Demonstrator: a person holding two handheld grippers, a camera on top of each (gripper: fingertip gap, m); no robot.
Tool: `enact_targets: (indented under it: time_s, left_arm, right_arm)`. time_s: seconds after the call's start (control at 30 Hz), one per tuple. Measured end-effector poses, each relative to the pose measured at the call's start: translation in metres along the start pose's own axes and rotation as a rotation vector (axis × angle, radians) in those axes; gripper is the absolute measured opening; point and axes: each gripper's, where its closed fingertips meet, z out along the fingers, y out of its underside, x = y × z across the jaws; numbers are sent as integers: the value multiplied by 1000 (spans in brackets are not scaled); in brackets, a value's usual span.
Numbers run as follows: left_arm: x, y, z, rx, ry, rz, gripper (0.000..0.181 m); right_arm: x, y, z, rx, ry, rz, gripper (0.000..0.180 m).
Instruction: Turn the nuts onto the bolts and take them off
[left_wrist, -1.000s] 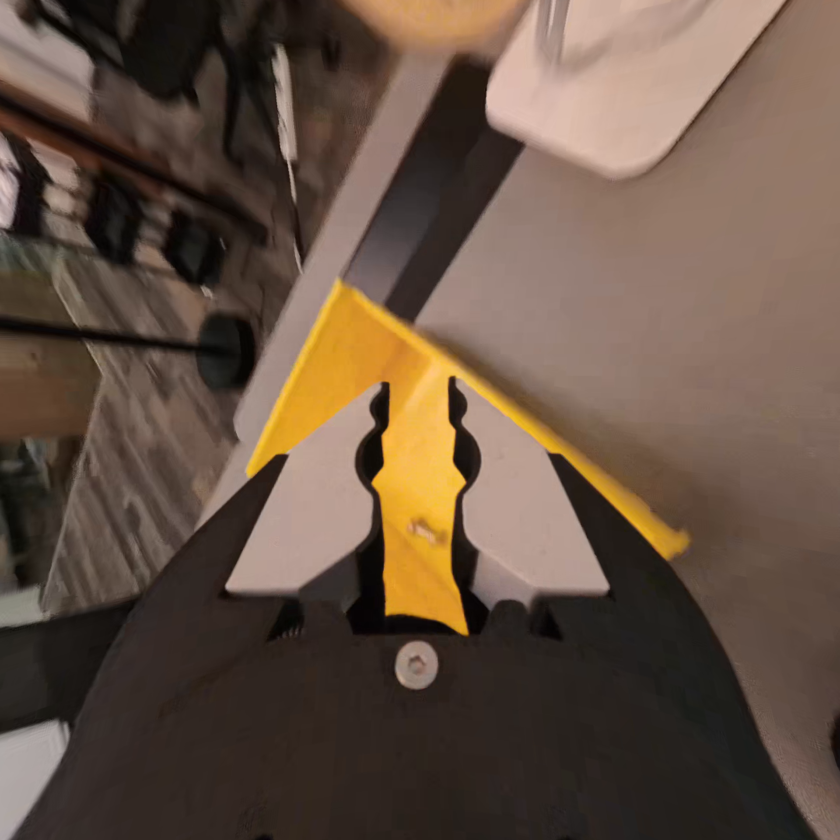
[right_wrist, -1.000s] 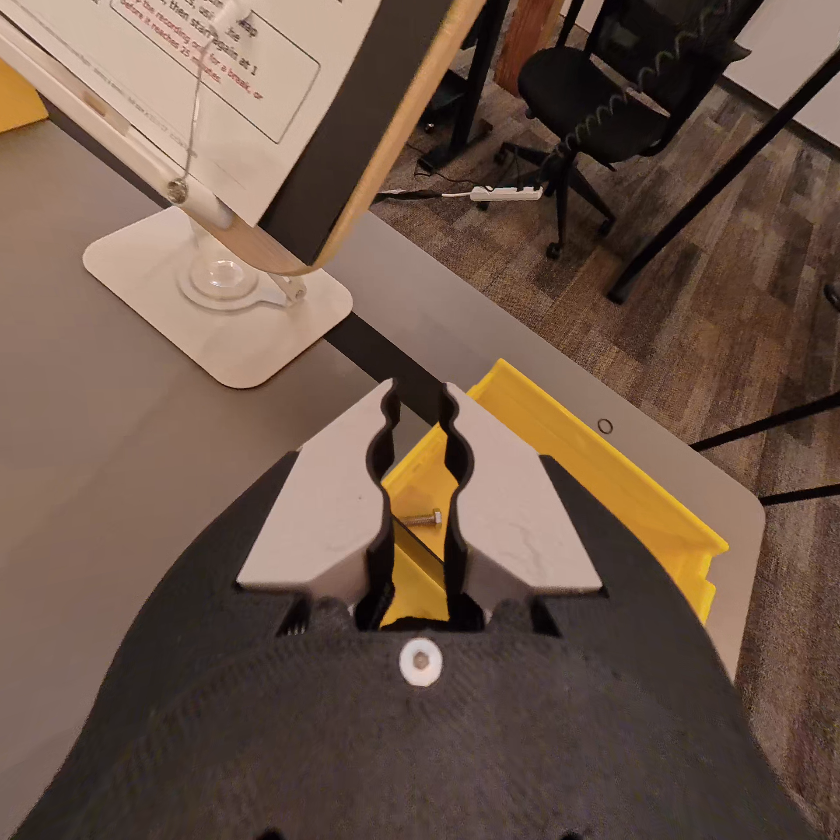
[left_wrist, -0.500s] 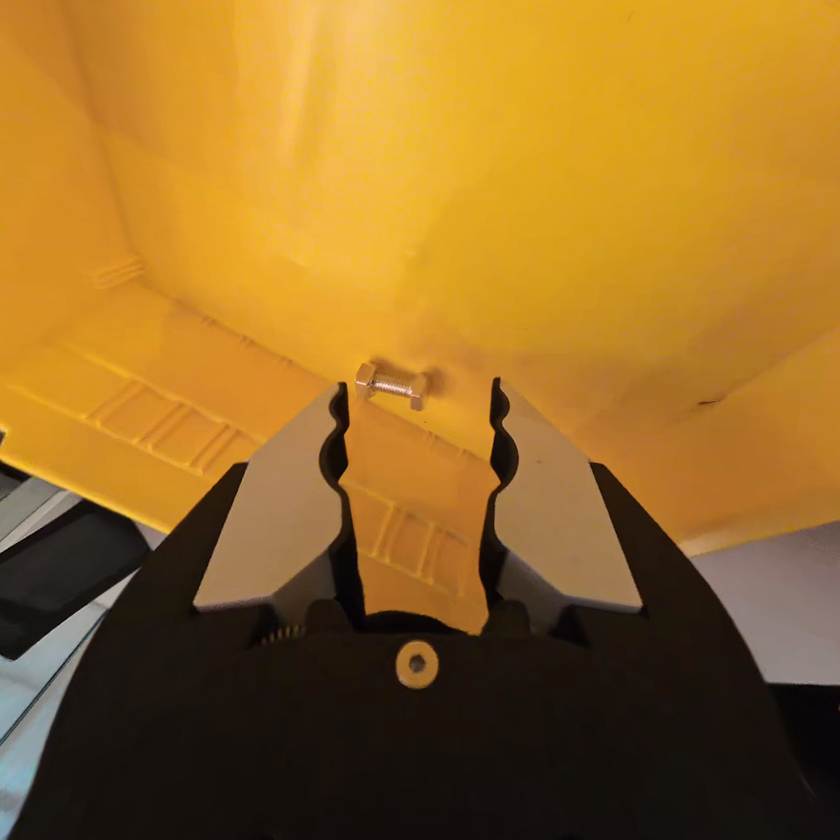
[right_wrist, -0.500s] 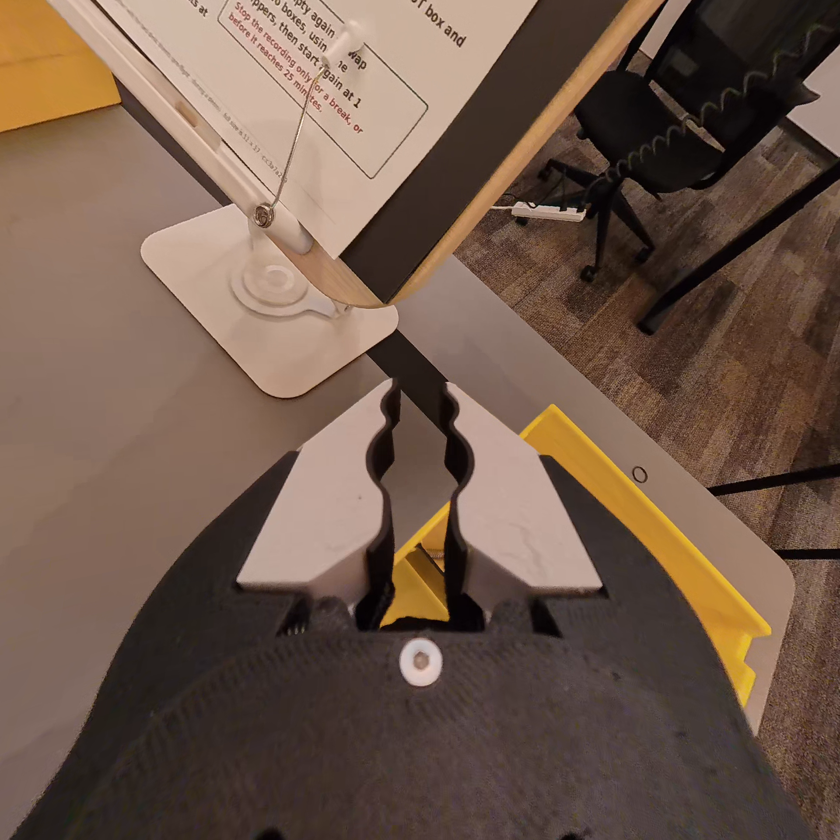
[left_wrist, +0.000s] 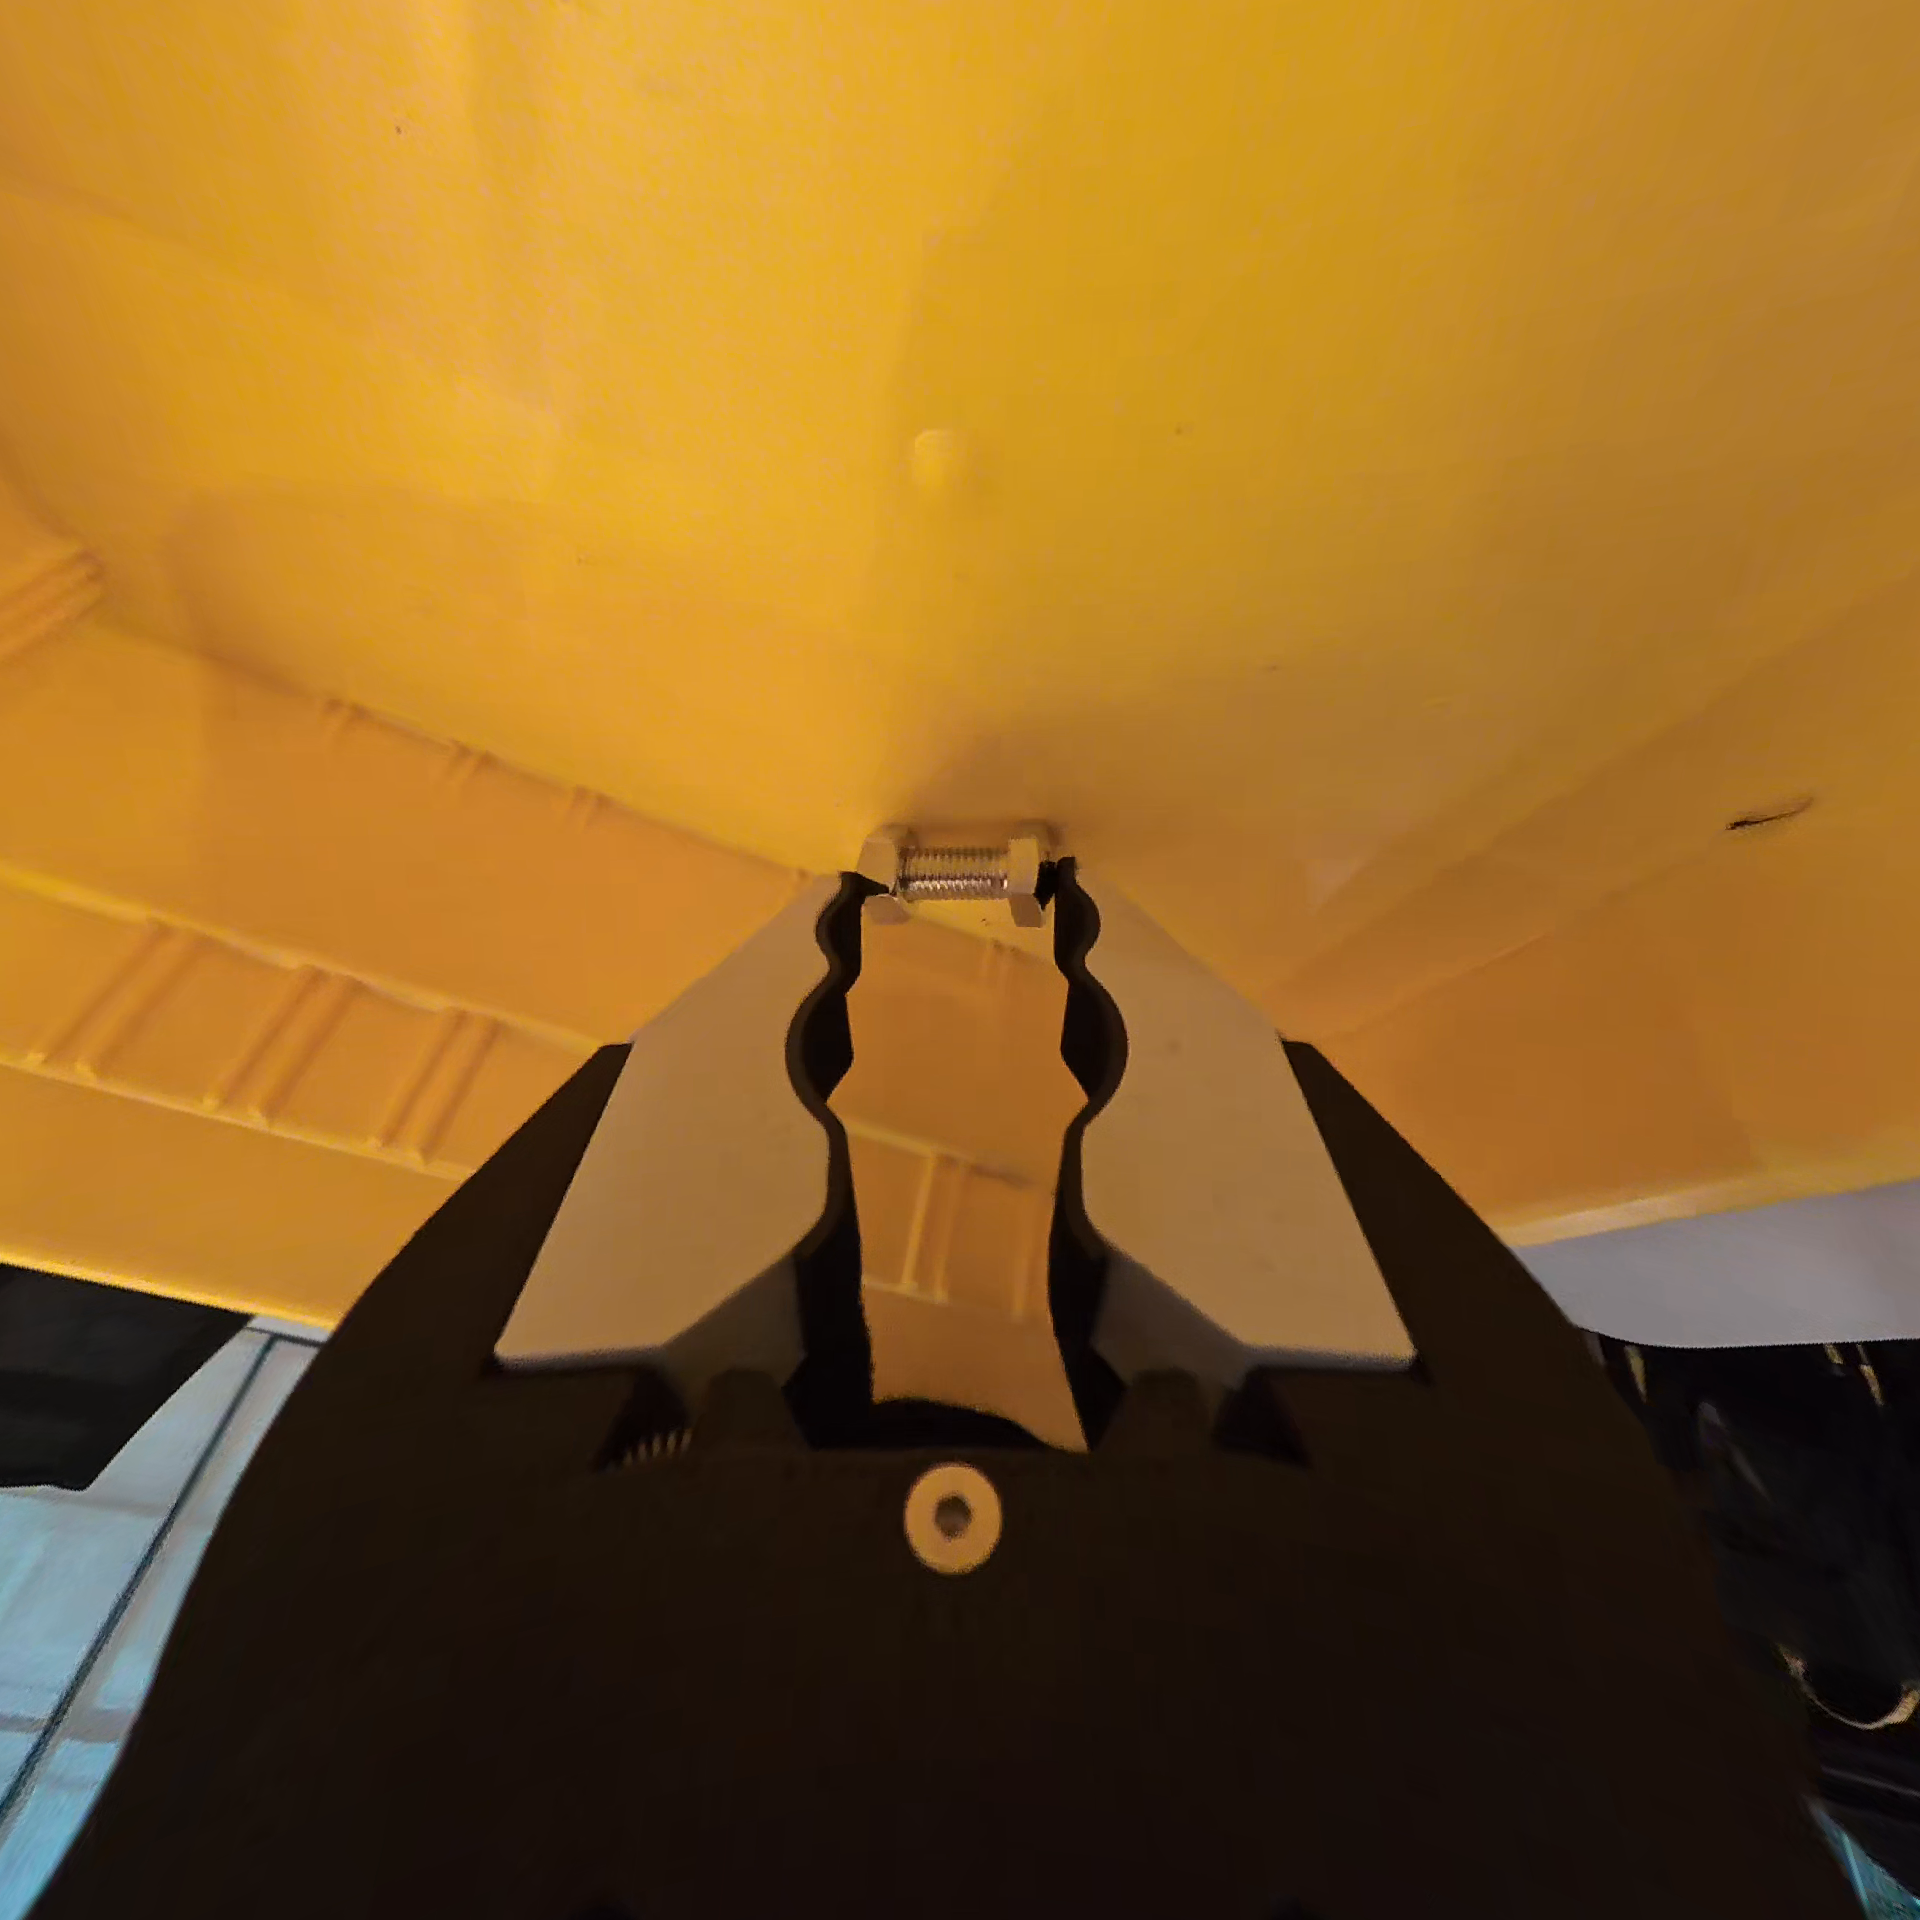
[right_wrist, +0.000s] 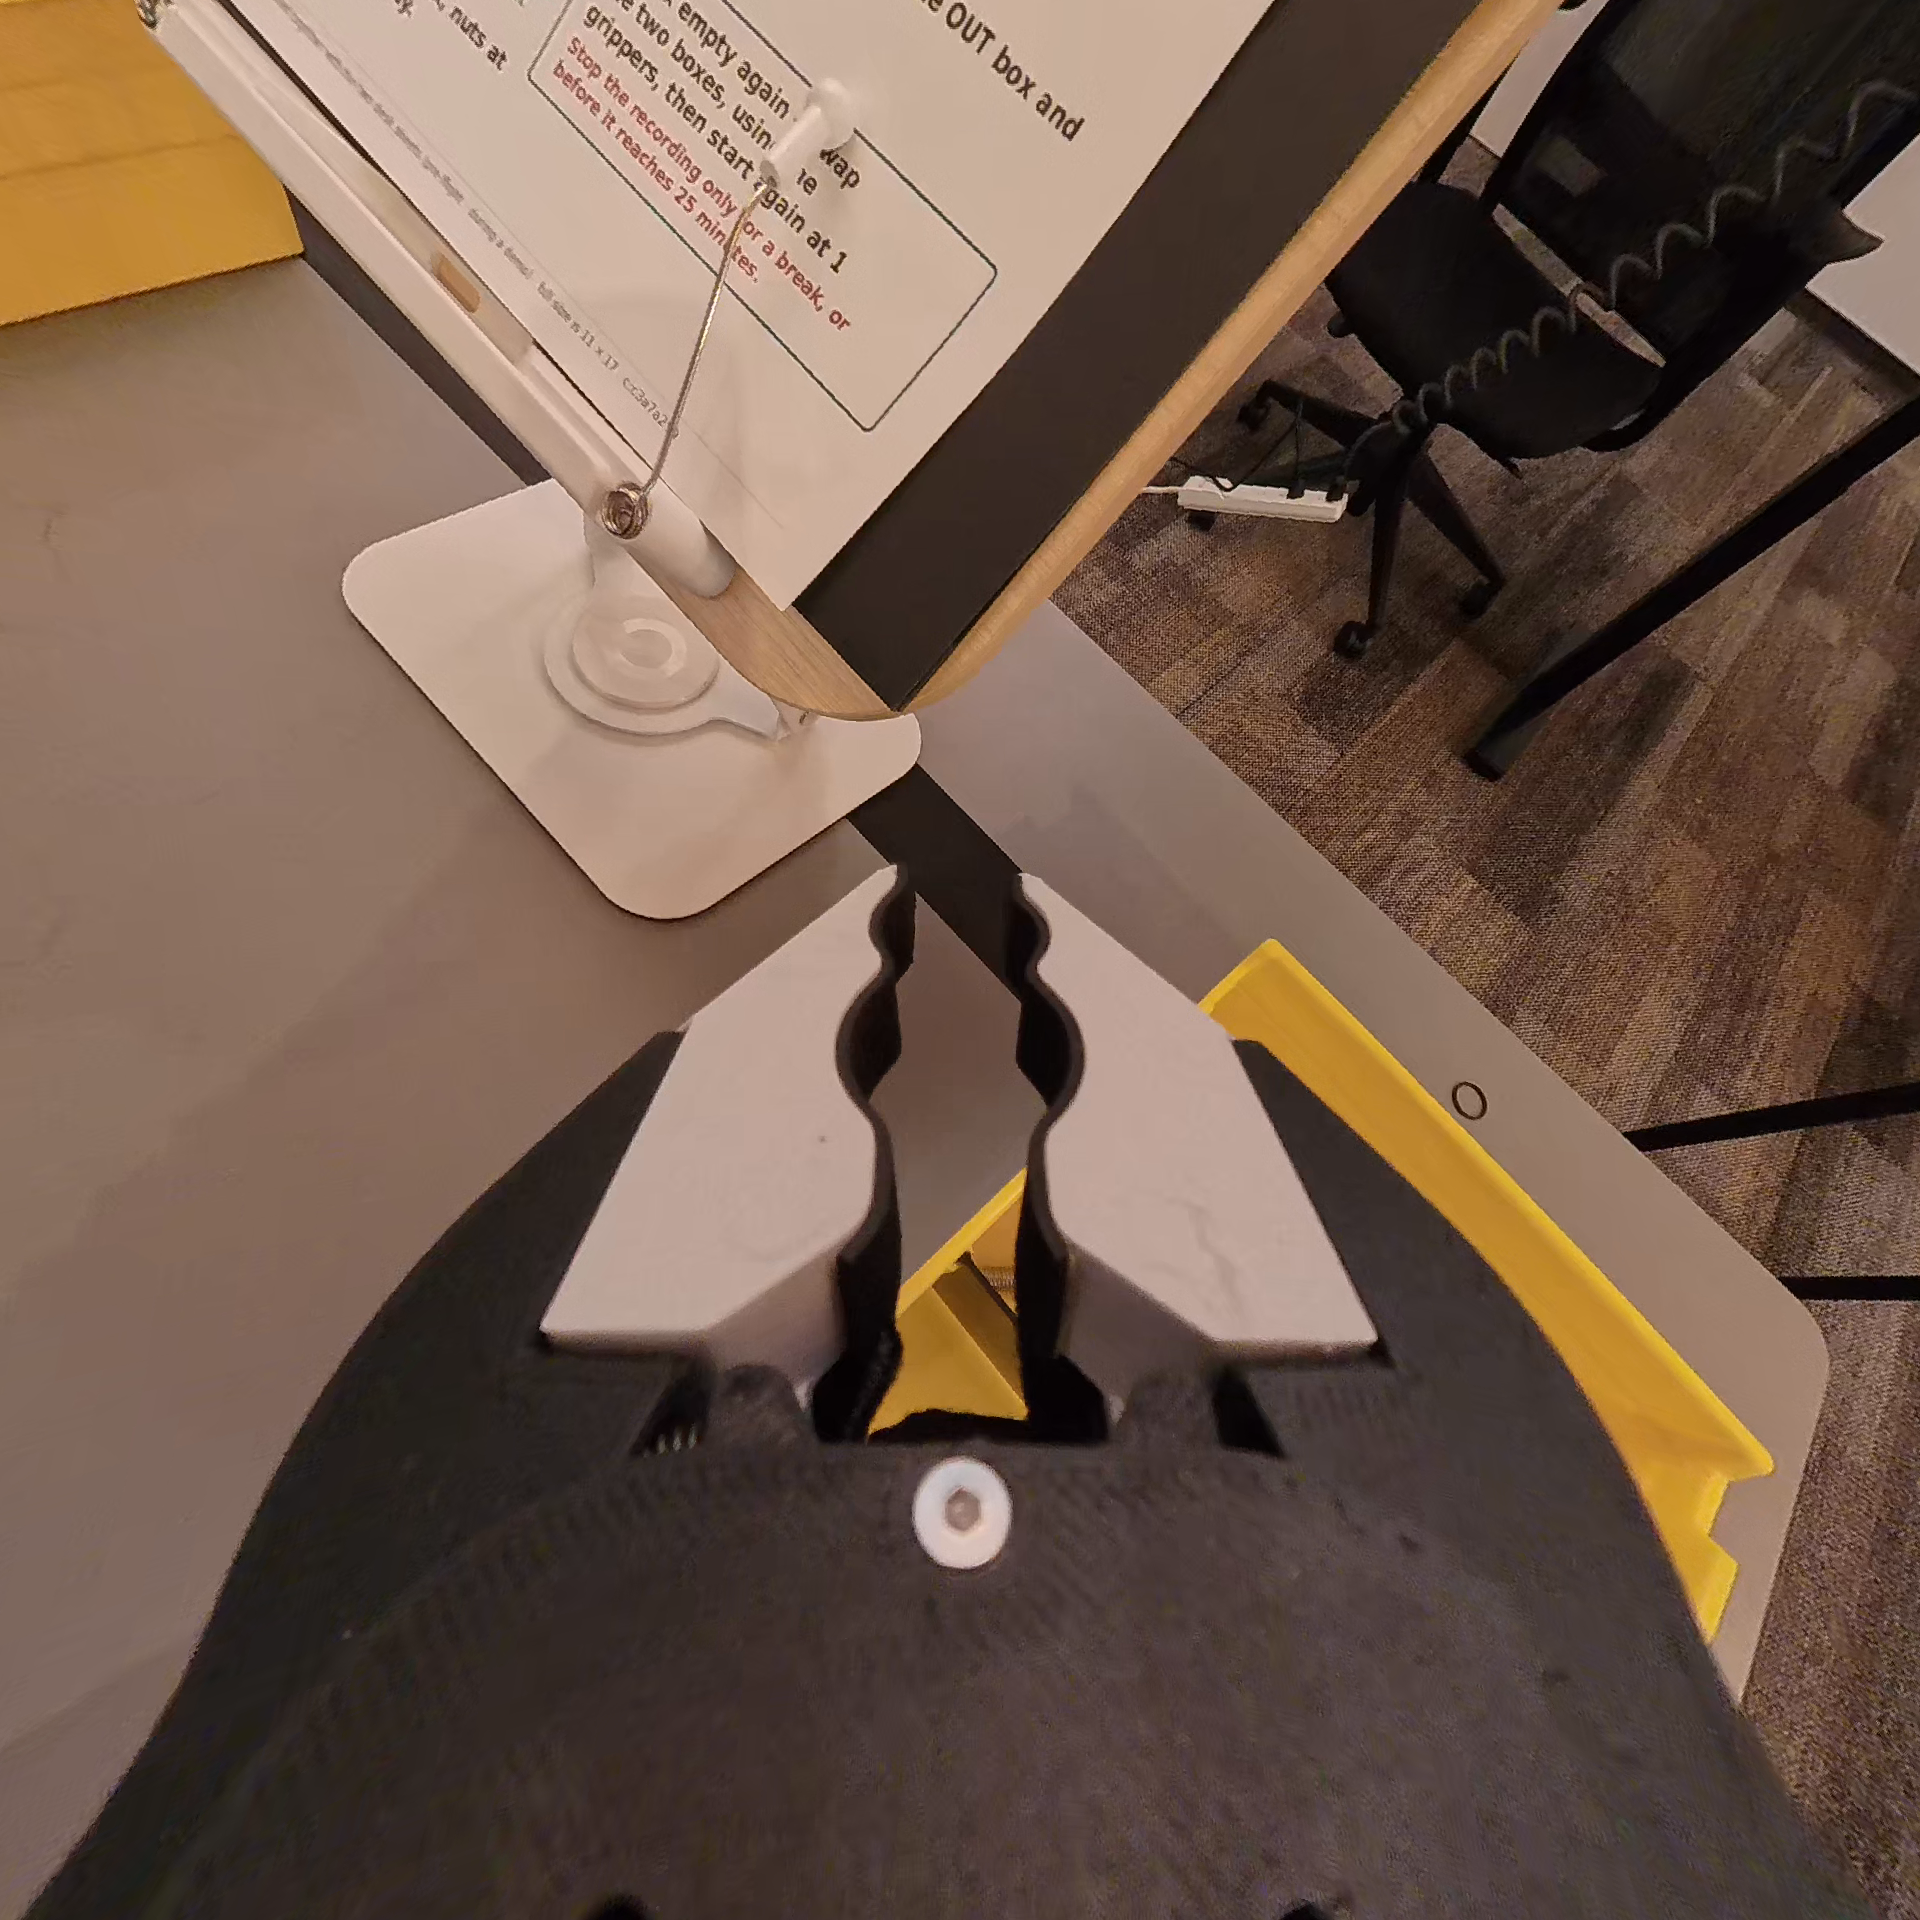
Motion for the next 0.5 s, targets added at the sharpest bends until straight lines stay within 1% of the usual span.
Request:
enact_targets:
  time_s: [0.1, 0.17, 0.27, 0.37, 0.43, 0.5]
  left_arm:
    - [1, 1, 0, 6, -13, 0, 35]
    - [-2, 1, -5, 43, -29, -22, 35]
    - [-9, 3, -25, 122, -69, -62, 35]
    - [-16, -3, -67, 292, -99, -130, 35]
    - [-14, -15, -104, 456, -103, -163, 35]
    - [-3, -30, -144, 632, -71, -180, 35]
  right_arm:
    - [-1, -2, 0, 4, 0, -3, 14]
    - [-3, -4, -1, 12, -1, -12, 15]
    - [-6, -14, -5, 39, 19, -82, 19]
    - [-13, -33, -13, 103, 42, -158, 24]
    - [-28, -53, -20, 183, 31, -226, 27]
    - [-48, -76, -26, 259, 26, -316, 29]
